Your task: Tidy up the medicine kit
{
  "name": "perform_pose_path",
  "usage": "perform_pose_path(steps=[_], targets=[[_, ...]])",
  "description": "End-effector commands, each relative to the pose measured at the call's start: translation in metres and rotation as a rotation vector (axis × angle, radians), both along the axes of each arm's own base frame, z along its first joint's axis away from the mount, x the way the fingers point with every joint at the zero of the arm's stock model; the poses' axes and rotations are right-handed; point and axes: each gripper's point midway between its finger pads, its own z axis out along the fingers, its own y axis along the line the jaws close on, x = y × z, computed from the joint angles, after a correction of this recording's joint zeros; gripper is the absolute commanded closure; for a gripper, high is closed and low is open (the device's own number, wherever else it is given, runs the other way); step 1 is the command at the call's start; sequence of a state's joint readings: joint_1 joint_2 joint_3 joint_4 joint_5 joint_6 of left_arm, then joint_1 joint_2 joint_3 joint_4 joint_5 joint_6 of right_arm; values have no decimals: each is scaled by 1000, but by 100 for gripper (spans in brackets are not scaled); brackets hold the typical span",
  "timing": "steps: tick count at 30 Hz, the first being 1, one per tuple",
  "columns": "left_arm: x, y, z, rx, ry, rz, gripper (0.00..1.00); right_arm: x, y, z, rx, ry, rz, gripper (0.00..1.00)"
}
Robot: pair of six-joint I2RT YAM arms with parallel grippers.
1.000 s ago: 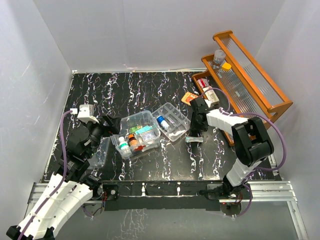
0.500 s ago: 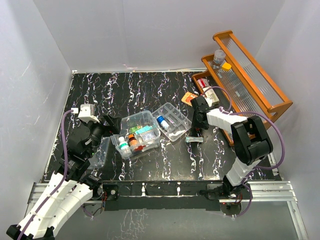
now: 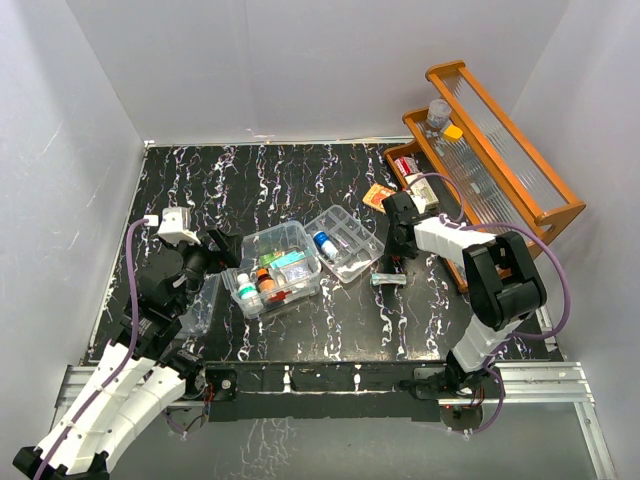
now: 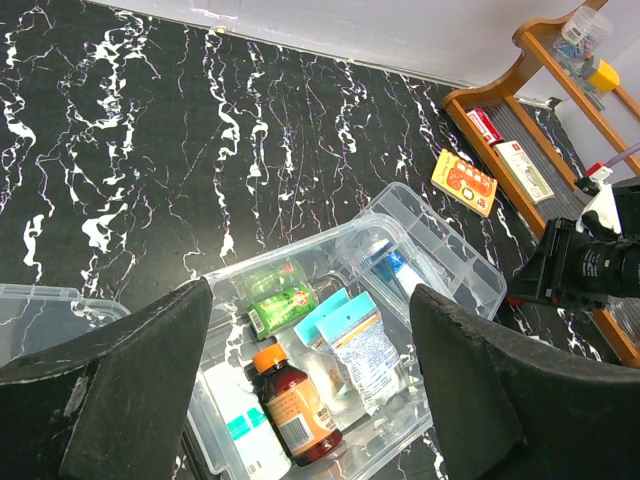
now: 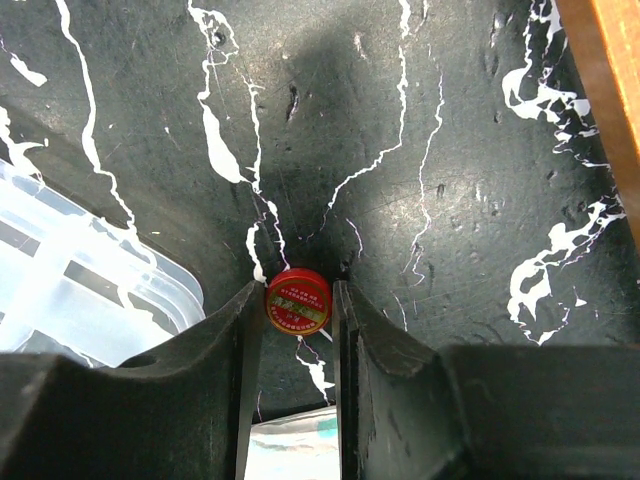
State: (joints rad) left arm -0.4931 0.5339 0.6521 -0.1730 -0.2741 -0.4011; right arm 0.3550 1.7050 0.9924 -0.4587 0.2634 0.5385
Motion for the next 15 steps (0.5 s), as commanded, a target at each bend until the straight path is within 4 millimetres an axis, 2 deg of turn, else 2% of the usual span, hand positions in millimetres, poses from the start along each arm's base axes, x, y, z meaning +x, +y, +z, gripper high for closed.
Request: perform_pose_path(steps=[1,7,10,15], targets=[[0,4,2,0,-9,22,21,3,-7,10,-7,-44,-31,76],[0,20,1,3,1,111,21,16,-7,57,12,-174,-16,75],[0,32,0,7,9,173,21,21,-4,72,26,-199,-13,75],[-2,36,1,0,-1,192,21,31,14,92,97,-227,18,75]])
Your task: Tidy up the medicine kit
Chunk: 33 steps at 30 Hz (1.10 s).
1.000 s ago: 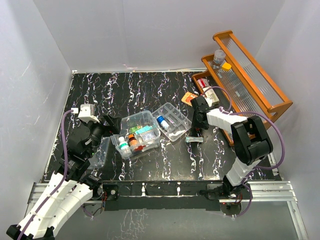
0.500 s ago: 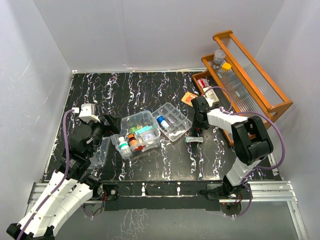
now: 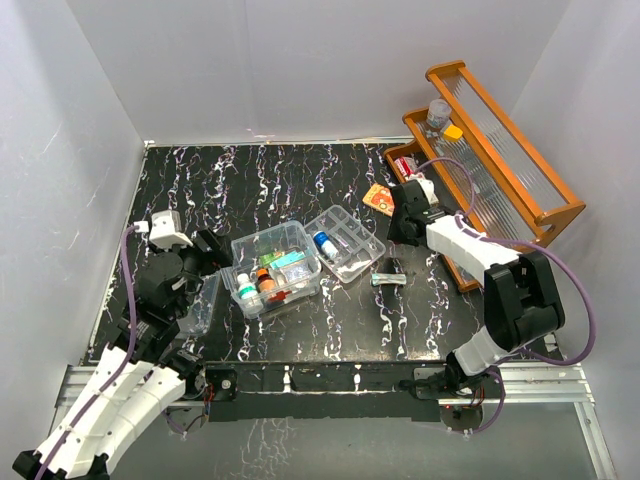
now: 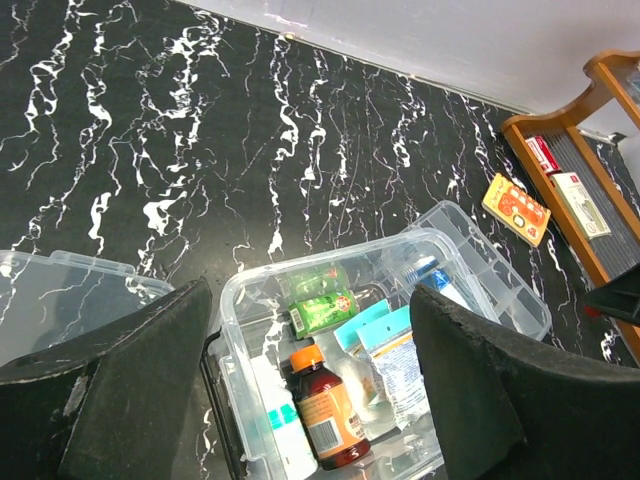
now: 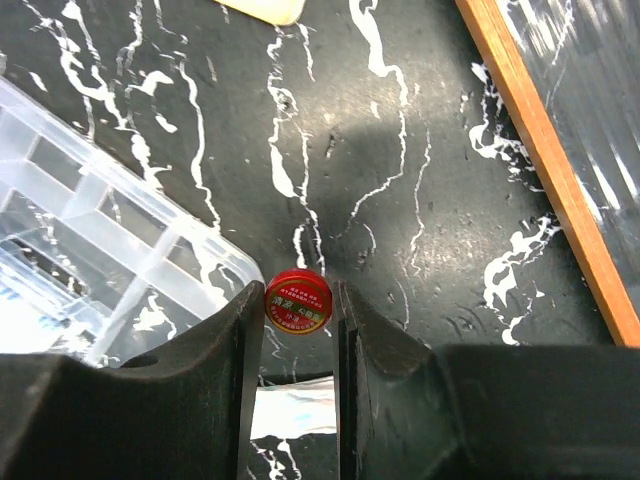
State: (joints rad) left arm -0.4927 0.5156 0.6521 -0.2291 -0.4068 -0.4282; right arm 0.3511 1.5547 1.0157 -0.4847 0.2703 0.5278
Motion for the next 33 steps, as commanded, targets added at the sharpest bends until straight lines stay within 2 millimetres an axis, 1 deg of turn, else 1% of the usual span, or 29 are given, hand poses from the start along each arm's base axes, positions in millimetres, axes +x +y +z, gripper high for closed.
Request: perform_pose_path(steps=[1,5,11,15,19,20,21,25,33], targets=[[-2,11,9,-13,-29,58,21,22,17,40,65,-98,26,75],[-3,14,10,-15,-30,71,21,31,37,55,81,-132,63,74],[-7,22,14,-36,-59,106,21,37,67,48,75,-121,113,74],[-9,27,16,-47,-74,131,21,43,82,41,83,-115,123,74],[-10,28,16,-49,-76,133,21,50,85,32,84,-94,89,74],[-10,28,16,-49,-75,134,21,51,86,34,89,-95,85,75],[-10,28,16,-49,-75,132,21,52,88,24,85,-72,83,75],[-9,27,16,-47,-70,128,21,55,90,12,82,-50,75,75],[-9,26,16,-52,-73,122,21,60,92,3,70,-34,73,75]])
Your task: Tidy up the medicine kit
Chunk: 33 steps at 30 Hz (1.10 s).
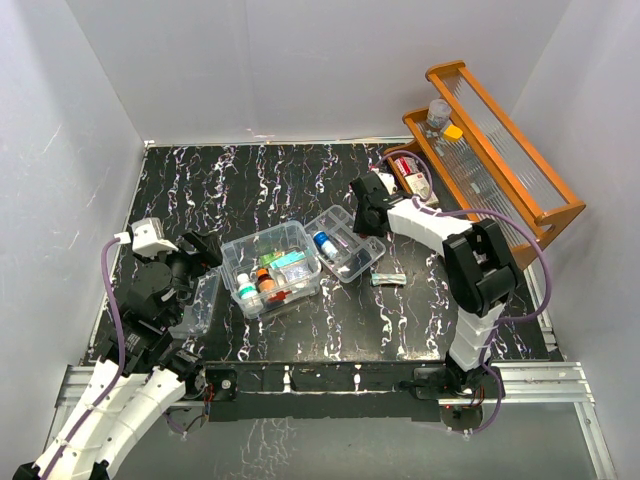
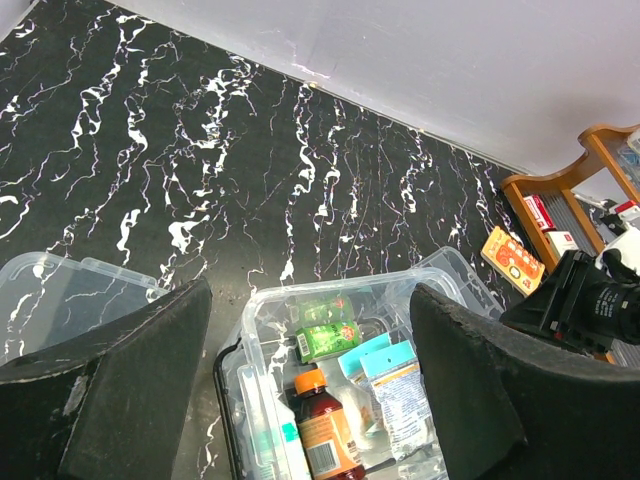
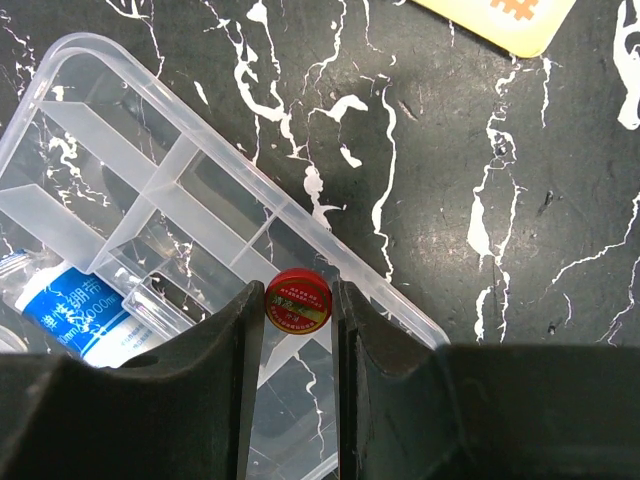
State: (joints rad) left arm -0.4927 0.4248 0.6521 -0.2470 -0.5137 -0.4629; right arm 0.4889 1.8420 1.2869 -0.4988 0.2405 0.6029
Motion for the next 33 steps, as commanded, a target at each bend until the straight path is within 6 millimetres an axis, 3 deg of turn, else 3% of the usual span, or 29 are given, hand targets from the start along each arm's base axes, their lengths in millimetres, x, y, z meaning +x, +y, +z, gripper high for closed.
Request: perform_pose_path(steps=[1,23,33], targets=[[1,1,-2,-1,-1,11,21,19,5,19,19,-66,-23,75],[1,2,-2,1,-3,10,21,22,2,2,-12,-41,-37,75],[2,-1,-3,7,5,0,20,24,3,14,8,-90,-26,75]])
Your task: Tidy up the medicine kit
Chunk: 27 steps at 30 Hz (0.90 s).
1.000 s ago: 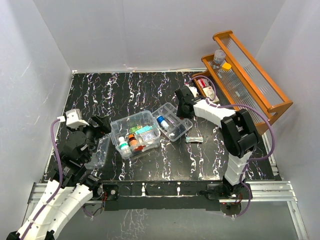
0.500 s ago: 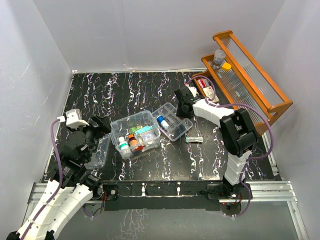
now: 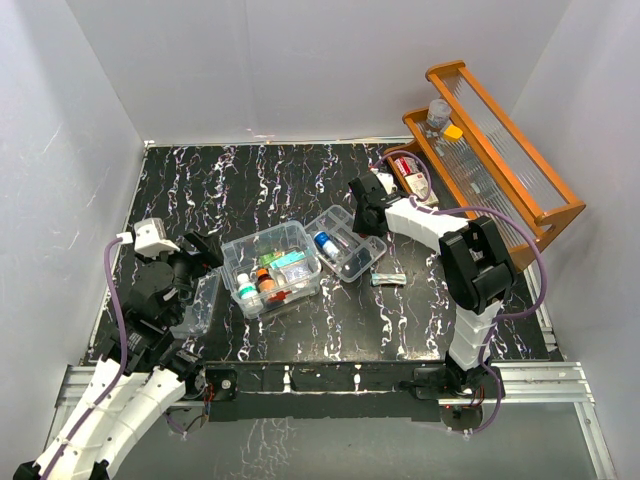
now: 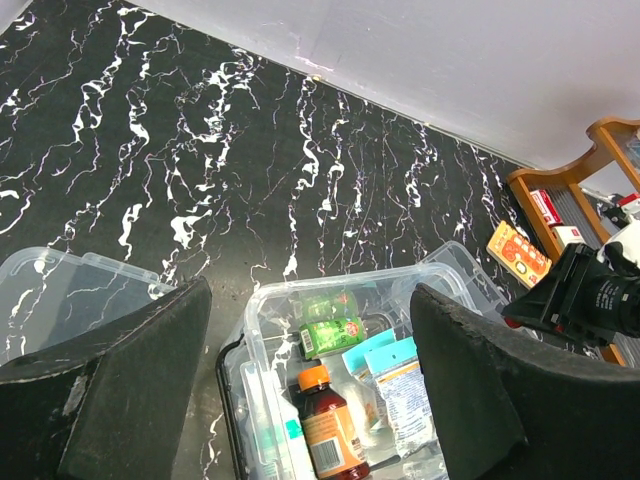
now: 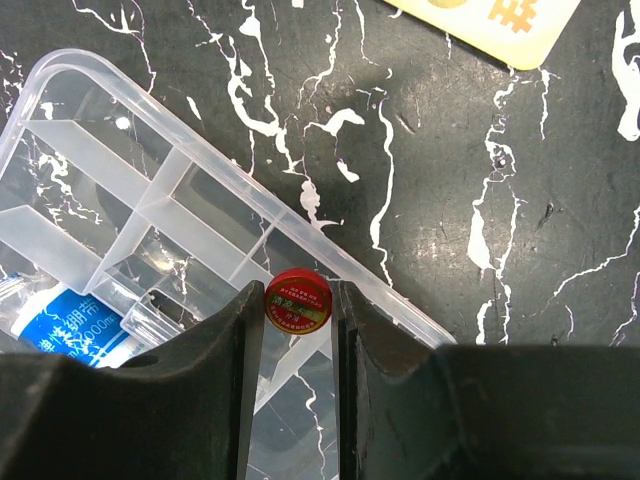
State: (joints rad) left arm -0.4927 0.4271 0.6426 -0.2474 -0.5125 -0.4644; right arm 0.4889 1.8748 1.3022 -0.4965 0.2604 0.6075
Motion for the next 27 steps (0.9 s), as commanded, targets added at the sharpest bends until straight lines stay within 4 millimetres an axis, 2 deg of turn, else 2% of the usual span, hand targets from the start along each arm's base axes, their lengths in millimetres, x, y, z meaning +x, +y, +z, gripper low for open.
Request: perform_pose_path(steps=[1,6,13,27], targets=[[1,0,2,3,-6,1,20,20,4,23,30,-104,-11,75],[2,-1,2,3,-6,-1,20,19,3,30,40,-138,-18,75],[2,-1,1,5,-3,-2,20,20,-2,25,17,-132,-37,75],[2,-2,2,8,-4,-8,20,19,-4,39,9,-161,-49,76]])
